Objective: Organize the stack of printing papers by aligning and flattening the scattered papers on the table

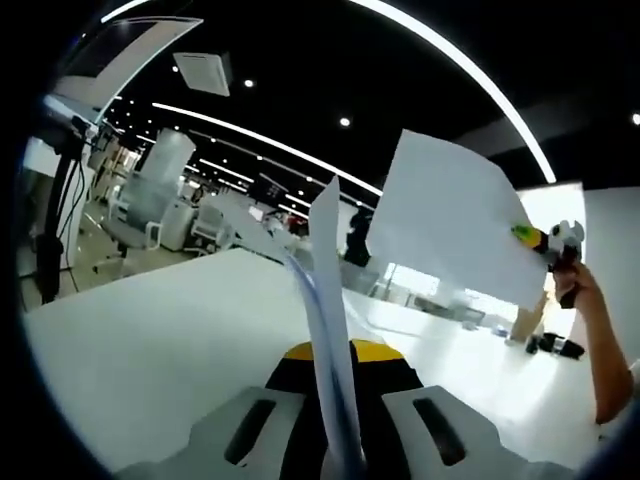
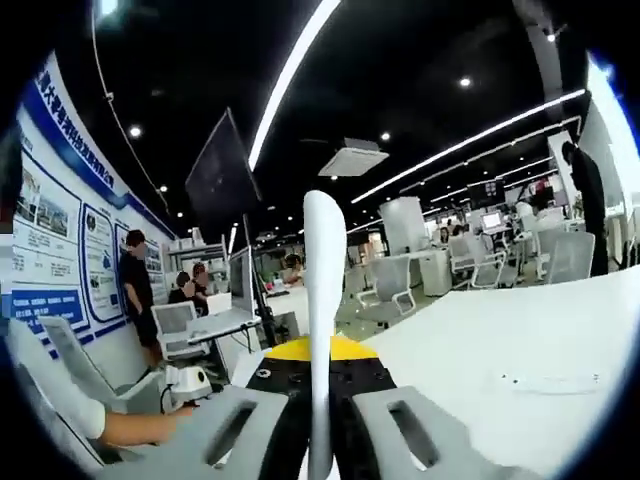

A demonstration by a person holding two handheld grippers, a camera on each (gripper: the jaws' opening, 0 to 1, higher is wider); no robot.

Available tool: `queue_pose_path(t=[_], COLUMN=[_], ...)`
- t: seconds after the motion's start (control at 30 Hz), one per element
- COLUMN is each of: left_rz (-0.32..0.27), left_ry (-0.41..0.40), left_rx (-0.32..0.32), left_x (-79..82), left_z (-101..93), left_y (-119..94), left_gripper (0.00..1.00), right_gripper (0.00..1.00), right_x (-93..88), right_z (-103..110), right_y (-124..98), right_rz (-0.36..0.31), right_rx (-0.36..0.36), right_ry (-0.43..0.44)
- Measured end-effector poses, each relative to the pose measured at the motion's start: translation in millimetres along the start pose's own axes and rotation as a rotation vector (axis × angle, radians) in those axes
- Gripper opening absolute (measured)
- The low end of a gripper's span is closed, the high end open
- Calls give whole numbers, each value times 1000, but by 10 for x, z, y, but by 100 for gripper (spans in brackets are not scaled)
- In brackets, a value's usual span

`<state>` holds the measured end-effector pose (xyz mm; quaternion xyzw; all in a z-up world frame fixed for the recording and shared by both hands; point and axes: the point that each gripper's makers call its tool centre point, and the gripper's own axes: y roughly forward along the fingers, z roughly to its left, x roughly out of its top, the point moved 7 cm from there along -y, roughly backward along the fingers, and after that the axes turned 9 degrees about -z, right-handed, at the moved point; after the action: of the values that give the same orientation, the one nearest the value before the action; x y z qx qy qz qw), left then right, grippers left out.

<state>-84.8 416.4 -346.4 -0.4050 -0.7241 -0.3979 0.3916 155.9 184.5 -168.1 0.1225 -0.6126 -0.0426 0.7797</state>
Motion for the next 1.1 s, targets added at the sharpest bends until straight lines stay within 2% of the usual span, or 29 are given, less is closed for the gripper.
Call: queue_pose_path(t=[0.3,0.37,0.5,0.73,0.9,1.1], left_rz=[-10,-9,-7,-10,-11,-14], left_ry=[-5,-2,-3,-2,-5,-4], left_rx=[-13,-15,-16,-17,-16,-16], left_x=[8,5,-3,-9,-10,-5], left_z=[-10,-13,-23,-38,-42,-42], left_y=[-15,-15,-13,-12,-8,-5], left_gripper=[8,8,8,8,8,8], right_gripper=[0,0,0,0,0,0], right_x=[-363,-456,-607,-662,-788,-870], right_z=[96,105,126,136,52,-25], right_y=[-42,-22,15,26,64,99], right_rz=[-41,-55,-33,-31,-19,0], right_rx=[23,32,48,57,27,-20], right_ry=[103,149,193,231,274,281])
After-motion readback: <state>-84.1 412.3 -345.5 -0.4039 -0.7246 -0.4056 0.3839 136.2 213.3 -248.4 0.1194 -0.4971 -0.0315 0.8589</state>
